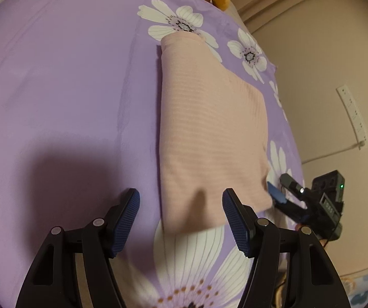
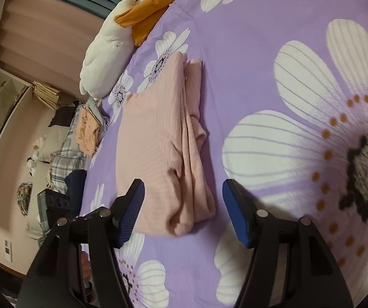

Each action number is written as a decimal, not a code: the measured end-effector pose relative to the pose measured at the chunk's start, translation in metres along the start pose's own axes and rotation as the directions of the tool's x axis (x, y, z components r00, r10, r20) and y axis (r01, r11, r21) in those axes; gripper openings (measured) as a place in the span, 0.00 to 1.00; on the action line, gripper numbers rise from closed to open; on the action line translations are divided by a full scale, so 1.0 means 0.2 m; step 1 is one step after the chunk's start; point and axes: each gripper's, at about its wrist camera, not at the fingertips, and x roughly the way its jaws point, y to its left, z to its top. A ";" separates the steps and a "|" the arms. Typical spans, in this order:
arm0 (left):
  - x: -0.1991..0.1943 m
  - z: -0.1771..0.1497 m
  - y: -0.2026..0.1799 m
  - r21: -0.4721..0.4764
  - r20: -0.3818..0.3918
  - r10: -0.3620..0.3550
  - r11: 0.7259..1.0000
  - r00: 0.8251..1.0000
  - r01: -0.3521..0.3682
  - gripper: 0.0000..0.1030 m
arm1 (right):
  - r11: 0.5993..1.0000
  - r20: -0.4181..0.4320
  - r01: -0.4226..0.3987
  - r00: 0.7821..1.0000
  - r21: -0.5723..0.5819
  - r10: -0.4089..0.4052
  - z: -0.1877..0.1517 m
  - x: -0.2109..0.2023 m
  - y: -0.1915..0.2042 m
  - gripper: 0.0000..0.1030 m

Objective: Fold small clothes
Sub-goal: 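Move both open grippers to the end of the folded bundle, then grasp the end of the folded pink bundle with both grippers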

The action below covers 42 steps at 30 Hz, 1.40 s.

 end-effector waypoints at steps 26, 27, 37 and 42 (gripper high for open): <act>0.25 0.29 -0.05 0.046 0.010 -0.038 0.998 0.999 0.038 0.63 | 0.995 -0.039 -0.083 0.996 -0.060 0.081 0.22 0.27 0.03 0.62; 0.26 0.29 -0.06 0.049 0.011 -0.038 0.998 0.999 0.037 0.63 | 0.995 -0.038 -0.083 0.996 -0.063 0.081 0.22 0.28 0.03 0.62; 0.30 0.34 -0.08 0.067 0.013 -0.041 0.997 0.999 0.040 0.63 | 0.995 -0.027 -0.062 0.998 -0.080 0.060 0.25 0.34 0.05 0.46; 0.31 0.34 -0.08 0.079 0.020 -0.032 0.996 0.999 0.030 0.63 | 0.995 -0.022 -0.044 0.999 -0.090 0.042 0.25 0.35 0.05 0.37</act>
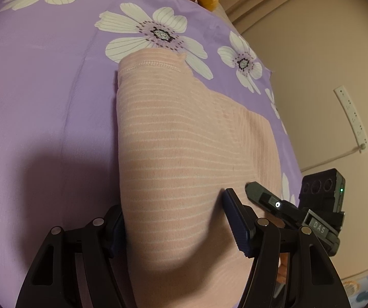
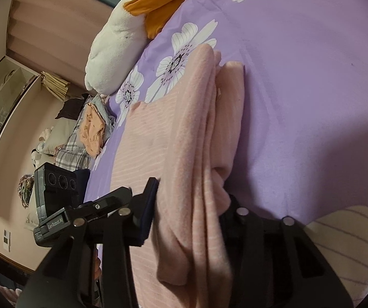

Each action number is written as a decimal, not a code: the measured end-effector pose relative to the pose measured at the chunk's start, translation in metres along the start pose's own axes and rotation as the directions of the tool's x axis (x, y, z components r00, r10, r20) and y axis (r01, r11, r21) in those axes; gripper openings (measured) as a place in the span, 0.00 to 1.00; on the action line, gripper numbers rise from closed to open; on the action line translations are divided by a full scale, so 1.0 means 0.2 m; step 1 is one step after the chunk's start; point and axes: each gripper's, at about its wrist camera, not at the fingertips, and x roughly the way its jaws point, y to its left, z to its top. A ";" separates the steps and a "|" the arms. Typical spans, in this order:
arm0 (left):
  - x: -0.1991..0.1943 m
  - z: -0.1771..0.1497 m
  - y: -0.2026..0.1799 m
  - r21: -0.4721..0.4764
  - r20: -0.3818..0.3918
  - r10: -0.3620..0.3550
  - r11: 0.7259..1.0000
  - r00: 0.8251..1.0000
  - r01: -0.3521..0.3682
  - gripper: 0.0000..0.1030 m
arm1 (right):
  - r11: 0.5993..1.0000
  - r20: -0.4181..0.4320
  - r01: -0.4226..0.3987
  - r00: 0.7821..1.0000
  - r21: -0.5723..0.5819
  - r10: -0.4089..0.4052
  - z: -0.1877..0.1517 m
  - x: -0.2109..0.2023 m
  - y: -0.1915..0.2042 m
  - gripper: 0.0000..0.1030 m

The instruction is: Fold small clothes

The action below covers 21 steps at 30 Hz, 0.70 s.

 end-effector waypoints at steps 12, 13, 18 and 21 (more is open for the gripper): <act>0.00 -0.01 -0.07 0.053 0.011 0.098 0.994 0.995 -0.098 0.49 | 0.982 0.042 0.126 0.992 -0.144 -0.121 -0.03 0.01 0.15 0.25; 0.00 -0.01 -0.08 0.056 0.012 0.106 0.993 0.994 -0.106 0.47 | 0.978 0.047 0.138 0.990 -0.156 -0.132 -0.03 0.01 0.17 0.25; -0.03 -0.02 -0.11 0.071 0.024 0.135 0.988 0.990 -0.137 0.36 | 0.951 0.082 0.191 0.981 -0.245 -0.175 -0.04 -0.01 0.28 0.24; -0.06 -0.04 -0.13 0.086 0.028 0.154 0.984 0.988 -0.156 0.35 | 0.941 0.087 0.194 0.980 -0.276 -0.177 -0.06 -0.03 0.32 0.24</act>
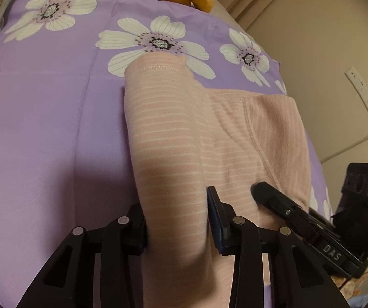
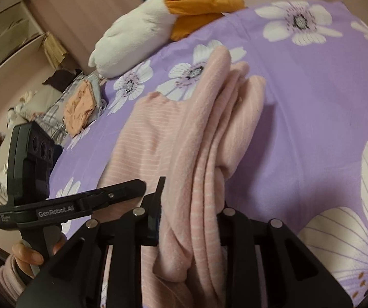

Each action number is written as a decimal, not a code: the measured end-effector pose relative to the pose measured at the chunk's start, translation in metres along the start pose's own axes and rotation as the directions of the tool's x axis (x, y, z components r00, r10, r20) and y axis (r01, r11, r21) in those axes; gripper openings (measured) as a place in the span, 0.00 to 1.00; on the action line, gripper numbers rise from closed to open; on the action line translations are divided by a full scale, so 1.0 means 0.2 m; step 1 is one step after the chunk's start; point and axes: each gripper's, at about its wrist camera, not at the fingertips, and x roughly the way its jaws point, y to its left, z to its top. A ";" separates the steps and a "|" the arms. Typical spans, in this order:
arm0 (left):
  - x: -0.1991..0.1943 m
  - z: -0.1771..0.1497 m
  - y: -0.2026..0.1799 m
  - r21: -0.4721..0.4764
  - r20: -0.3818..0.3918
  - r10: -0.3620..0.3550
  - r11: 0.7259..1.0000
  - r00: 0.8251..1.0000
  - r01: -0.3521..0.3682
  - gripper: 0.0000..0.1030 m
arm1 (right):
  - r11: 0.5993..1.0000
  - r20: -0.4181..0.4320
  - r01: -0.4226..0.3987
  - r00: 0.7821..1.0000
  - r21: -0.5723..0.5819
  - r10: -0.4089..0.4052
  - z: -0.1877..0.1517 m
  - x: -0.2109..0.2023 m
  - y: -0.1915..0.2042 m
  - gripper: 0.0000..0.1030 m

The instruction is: Fold small clothes

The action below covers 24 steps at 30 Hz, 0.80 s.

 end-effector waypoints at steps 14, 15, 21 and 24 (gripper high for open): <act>-0.16 -0.16 -0.03 0.010 0.007 0.013 1.000 1.000 -0.013 0.35 | 0.999 -0.005 -0.012 1.000 -0.042 0.012 -0.13 -0.14 0.15 0.24; -0.18 -0.17 -0.04 0.011 0.010 0.015 1.000 1.000 -0.015 0.35 | 0.999 -0.004 -0.013 1.000 -0.045 0.013 -0.14 -0.15 0.16 0.24; -0.26 -0.24 -0.05 0.011 0.021 0.031 0.999 0.999 -0.031 0.35 | 0.997 -0.001 -0.022 1.000 -0.068 0.022 -0.19 -0.21 0.24 0.24; -0.31 -0.26 -0.06 0.012 0.033 0.033 0.999 0.999 -0.034 0.35 | 0.996 0.006 -0.031 0.999 -0.082 0.032 -0.21 -0.25 0.29 0.24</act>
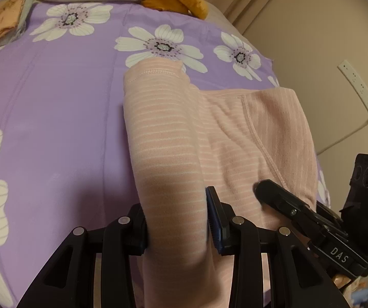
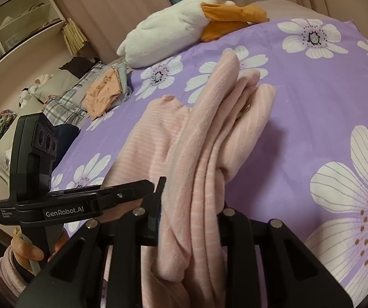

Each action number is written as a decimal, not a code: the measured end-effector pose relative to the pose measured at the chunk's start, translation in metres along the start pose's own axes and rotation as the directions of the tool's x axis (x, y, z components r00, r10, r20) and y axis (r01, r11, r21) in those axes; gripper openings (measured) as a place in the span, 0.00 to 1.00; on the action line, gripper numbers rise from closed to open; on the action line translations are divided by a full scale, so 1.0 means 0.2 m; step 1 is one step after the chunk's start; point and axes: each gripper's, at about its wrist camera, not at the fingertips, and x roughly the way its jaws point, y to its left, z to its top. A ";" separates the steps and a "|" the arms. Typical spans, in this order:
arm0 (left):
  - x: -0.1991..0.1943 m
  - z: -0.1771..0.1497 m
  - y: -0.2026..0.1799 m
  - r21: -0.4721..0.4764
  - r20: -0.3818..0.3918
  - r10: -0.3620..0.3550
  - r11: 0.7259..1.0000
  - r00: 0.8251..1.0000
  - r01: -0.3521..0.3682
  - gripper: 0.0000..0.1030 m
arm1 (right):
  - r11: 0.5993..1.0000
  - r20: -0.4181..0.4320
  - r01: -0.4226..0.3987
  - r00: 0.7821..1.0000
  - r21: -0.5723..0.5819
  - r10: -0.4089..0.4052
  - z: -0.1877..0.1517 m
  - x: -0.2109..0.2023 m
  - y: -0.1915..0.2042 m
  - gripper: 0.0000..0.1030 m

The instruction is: Fold small clothes

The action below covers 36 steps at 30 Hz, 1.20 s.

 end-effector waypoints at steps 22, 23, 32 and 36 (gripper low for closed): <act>-0.33 -0.13 0.01 0.003 0.096 0.043 0.999 0.995 -0.043 0.35 | 0.992 0.025 -0.053 0.998 -0.114 0.056 -0.05 -0.17 0.29 0.24; -0.35 -0.14 0.01 0.002 0.100 0.044 0.999 0.994 -0.045 0.35 | 0.991 0.024 -0.055 0.998 -0.118 0.058 -0.05 -0.17 0.30 0.24; -0.45 -0.19 0.03 -0.010 0.136 0.058 0.998 0.989 -0.057 0.35 | 0.984 0.022 -0.070 0.997 -0.164 0.075 -0.05 -0.19 0.40 0.24; -0.49 -0.20 0.05 -0.015 0.153 0.063 0.998 0.986 -0.061 0.35 | 0.980 0.023 -0.078 0.996 -0.181 0.084 -0.04 -0.19 0.44 0.24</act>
